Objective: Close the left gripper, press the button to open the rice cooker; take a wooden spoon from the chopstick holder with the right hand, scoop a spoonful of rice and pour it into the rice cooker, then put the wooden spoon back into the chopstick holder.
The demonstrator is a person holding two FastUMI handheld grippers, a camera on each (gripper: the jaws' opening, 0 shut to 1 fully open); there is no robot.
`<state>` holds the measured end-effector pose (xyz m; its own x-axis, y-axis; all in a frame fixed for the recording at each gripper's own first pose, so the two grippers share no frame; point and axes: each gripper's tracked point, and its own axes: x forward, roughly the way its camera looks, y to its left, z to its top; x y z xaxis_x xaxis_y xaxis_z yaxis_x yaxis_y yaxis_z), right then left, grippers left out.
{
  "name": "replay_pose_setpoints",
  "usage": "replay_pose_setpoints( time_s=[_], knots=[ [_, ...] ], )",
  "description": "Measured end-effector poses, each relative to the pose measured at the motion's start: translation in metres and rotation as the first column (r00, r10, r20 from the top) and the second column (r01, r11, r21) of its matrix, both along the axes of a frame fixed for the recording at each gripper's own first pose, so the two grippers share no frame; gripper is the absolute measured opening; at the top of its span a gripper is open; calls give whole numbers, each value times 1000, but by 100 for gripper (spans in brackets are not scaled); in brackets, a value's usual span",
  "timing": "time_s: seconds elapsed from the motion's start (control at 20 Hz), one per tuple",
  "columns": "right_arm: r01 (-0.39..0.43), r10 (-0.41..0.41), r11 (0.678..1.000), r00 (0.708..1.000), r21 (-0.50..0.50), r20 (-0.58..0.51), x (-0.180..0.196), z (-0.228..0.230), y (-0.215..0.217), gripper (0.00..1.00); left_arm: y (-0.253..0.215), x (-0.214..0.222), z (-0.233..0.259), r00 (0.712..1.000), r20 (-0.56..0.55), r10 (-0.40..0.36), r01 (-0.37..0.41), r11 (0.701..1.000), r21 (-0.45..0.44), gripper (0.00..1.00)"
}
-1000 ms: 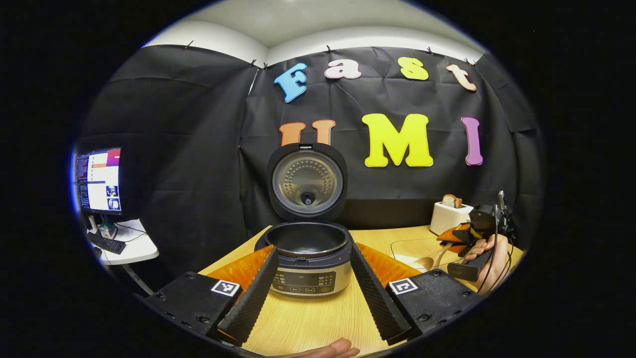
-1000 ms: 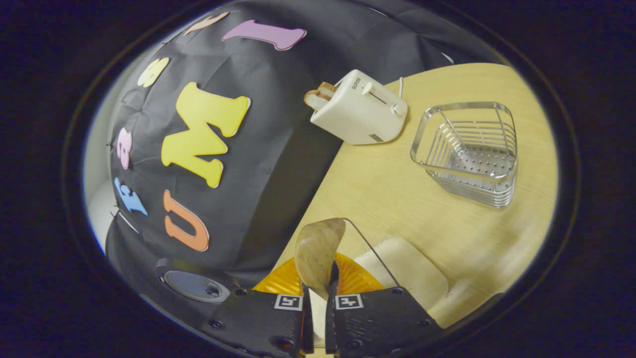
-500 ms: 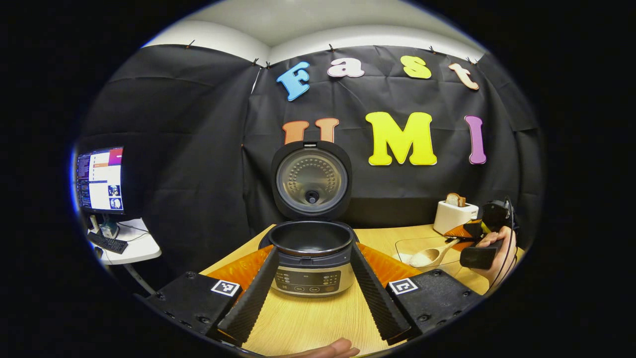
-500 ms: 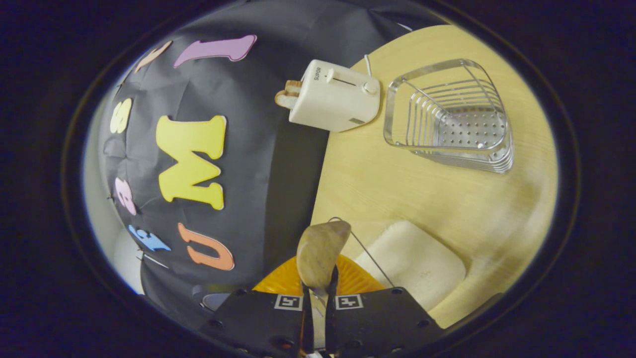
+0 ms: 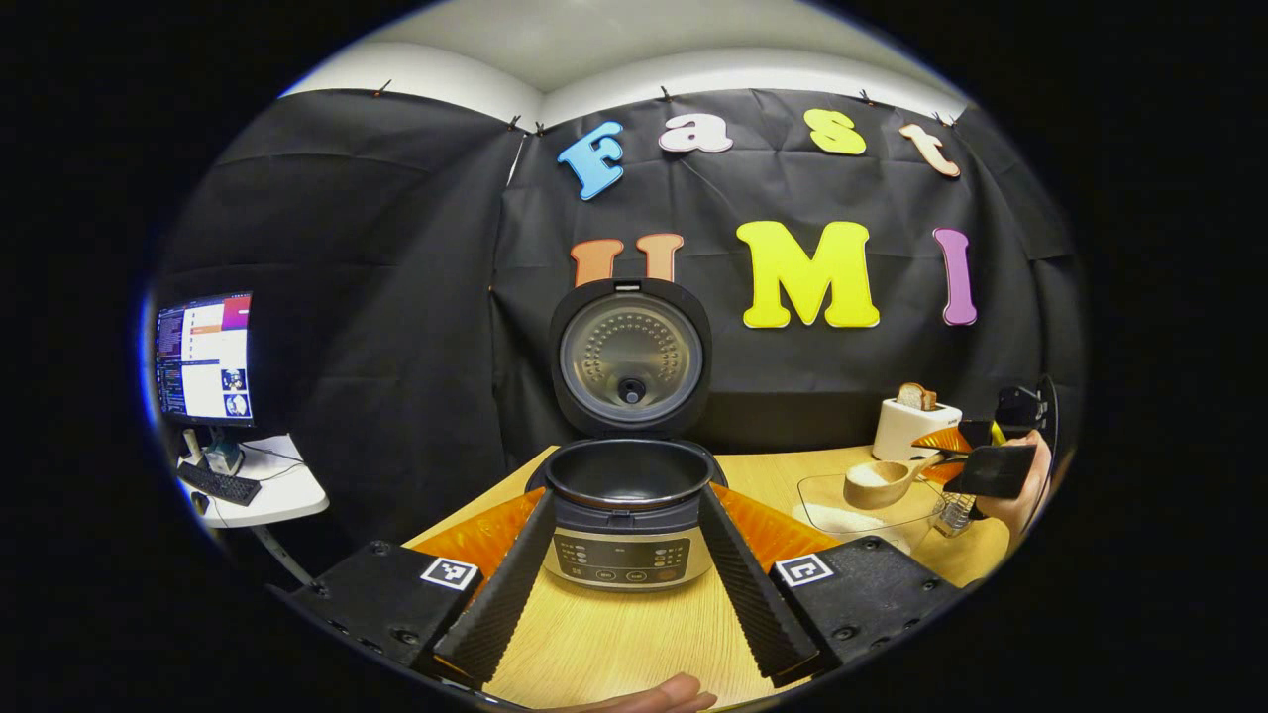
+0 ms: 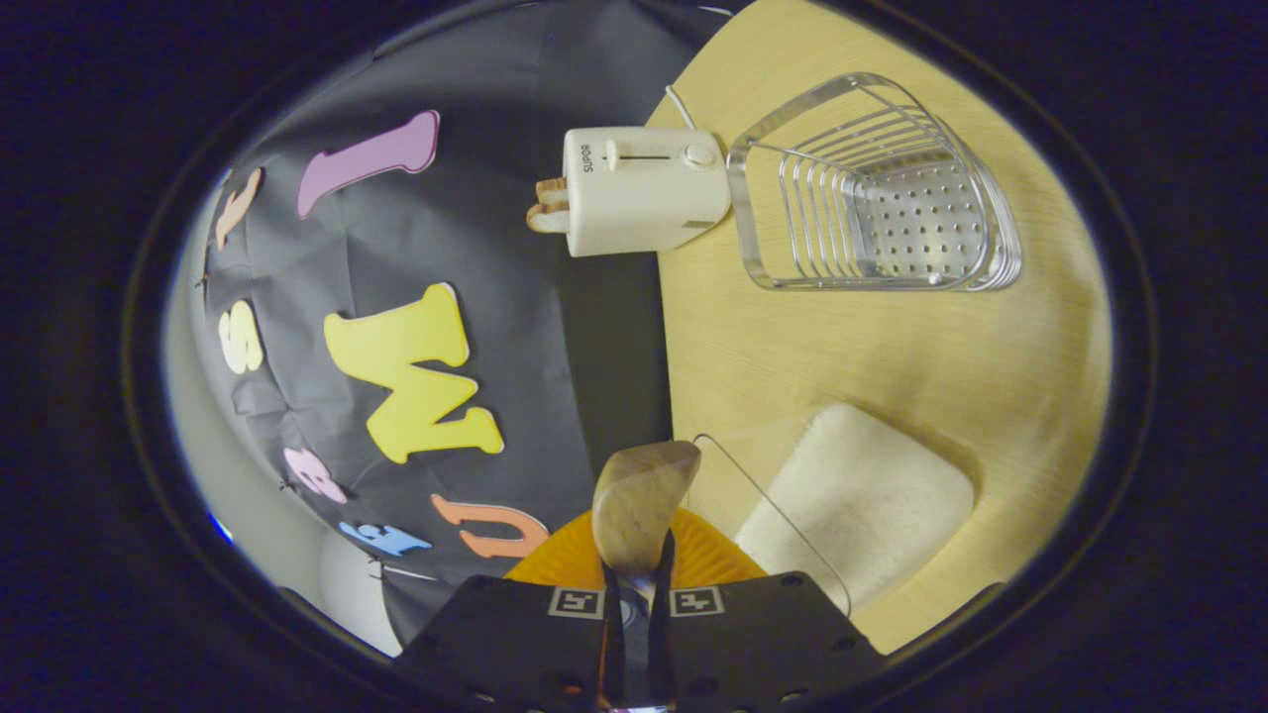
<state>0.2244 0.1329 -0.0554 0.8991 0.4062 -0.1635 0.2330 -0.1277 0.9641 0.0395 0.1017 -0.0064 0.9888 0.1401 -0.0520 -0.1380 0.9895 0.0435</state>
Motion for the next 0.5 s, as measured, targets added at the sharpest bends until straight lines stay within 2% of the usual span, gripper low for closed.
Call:
replay_pose_setpoints(
  time_s=[0.3, 0.5],
  knots=[
    [3, -4, 1000, 1000, 29, 25, -3, 31, 5, 9, 5, -3, 5, 1000, 10, 8, -8, 1000, 1, 93],
    [-7, 7, 1000, 1000, 25, 12, -3, 39, 28, 9, 18, -11, 12, 999, 30, 42, -43, 999, 10, 93]
  ],
)
